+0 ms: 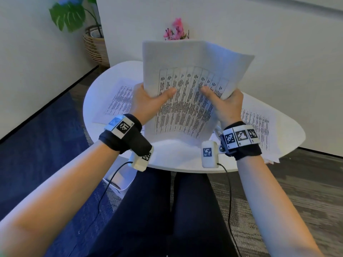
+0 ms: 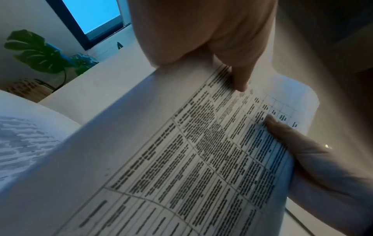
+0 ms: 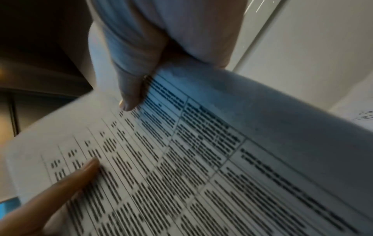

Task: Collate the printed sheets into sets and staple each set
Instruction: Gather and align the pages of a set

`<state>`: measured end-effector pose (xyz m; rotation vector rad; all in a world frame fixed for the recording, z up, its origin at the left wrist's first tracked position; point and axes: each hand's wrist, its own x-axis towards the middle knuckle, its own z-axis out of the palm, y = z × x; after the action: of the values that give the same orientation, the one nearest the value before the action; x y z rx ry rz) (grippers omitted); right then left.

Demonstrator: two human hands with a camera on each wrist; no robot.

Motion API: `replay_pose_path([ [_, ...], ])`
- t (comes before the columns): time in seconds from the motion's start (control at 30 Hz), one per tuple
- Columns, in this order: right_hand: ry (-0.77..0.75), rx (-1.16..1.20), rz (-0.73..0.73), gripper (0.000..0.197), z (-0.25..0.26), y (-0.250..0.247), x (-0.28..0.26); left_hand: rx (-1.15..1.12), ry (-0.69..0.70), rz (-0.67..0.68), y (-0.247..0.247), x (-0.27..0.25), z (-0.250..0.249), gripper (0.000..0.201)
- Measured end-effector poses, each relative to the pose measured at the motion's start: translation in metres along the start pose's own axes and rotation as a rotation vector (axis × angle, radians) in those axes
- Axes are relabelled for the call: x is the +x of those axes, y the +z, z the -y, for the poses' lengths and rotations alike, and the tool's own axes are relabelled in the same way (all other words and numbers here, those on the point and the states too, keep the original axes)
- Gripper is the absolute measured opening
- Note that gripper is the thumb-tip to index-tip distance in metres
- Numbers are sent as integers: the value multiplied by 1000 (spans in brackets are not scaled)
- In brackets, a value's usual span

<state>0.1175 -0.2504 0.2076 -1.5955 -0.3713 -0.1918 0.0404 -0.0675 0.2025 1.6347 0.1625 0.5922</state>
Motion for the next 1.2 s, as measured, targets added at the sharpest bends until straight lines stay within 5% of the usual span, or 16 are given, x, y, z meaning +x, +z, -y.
replay_pose_path([
  [0.27,75,86,90,23,-9,-10,0,-82,-2,-37,-9,5,-2,26],
  [0.53,-7,127,23,17,-7,-6,1,-117,40,-32,-3,8,-11,25],
  [0.73,212,-71,96,19,-54,-12,-9,143,-168,70,-5,4,41,29],
  [0.83,316,-134,91,29,-70,-10,-20,172,-231,118,-4,-6,67,20],
  [0.93,364,-74,131,18,-89,-5,-32,99,-284,74,1,-10,78,19],
  [1.07,486,-102,105,107,-112,3,-38,66,-353,38,6,-7,79,8],
  [1.2,510,-137,161,115,-110,8,-37,173,-393,45,-2,-4,81,16],
])
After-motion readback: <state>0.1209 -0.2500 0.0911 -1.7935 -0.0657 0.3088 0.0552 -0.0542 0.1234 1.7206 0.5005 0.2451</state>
